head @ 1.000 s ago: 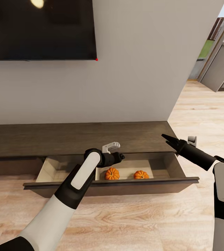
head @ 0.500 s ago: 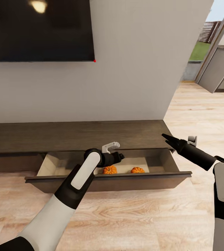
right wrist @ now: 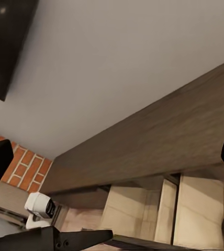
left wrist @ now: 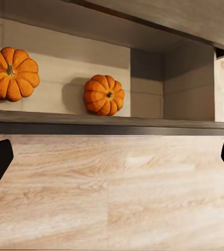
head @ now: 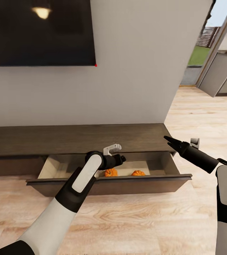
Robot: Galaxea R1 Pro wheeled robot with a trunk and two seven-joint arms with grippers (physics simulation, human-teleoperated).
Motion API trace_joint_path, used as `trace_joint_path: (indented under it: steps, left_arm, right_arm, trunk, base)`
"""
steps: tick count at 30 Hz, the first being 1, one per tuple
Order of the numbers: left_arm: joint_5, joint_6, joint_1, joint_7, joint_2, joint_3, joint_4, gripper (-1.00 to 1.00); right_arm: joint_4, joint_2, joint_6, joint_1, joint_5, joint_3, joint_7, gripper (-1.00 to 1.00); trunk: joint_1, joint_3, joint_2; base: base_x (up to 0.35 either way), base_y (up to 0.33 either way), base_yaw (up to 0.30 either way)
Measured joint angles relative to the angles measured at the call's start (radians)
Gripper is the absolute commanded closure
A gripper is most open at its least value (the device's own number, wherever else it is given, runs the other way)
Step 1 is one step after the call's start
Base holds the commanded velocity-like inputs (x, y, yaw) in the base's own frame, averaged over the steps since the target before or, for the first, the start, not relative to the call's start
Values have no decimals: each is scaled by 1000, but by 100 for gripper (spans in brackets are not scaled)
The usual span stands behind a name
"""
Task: Place each of the two pumpkins and all three candles from the living room inside a cabinet in the living room (use any cabinet), then make sure every cabinet is closed, and position the cauldron so it is next to a table in the living room.
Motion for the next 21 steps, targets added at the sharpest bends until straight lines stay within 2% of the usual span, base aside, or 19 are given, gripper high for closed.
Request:
trace_joint_path:
  steps: [11,16,18,20,21]
  left_arm:
    - [1,0,0,2,0,-1,4,-100]
    - [-1,-1,0,1,0,-2,5,-100]
    - [-3,-2,0,2,0,-18,4,-100]
    - [-13,-10,0,9,0,-81,2,-100]
    - [-18,-17,0,13,0,-100,2,-100]
  right_arm:
    - [1,0,0,0,0,0,0,-100]
    - [2,2,0,4,1,1,0,-100]
    - [2,3,-1,6,1,1,0,-100]
    - [2,4,-3,8,3,1,-1,-100]
    - [2,4,-5,8,3,1,-1,-100]
  trunk:
    - [0,17,0]
    - [0,25,0]
    - [0,28,0]
    - [0,31,0]
    - [0,33,0]
  base:
    - [-304,-93,0]
    - [-141,-72,0]
    - [-36,-19,0]
    - [-18,-10,0]
    - [-8,-4,0]
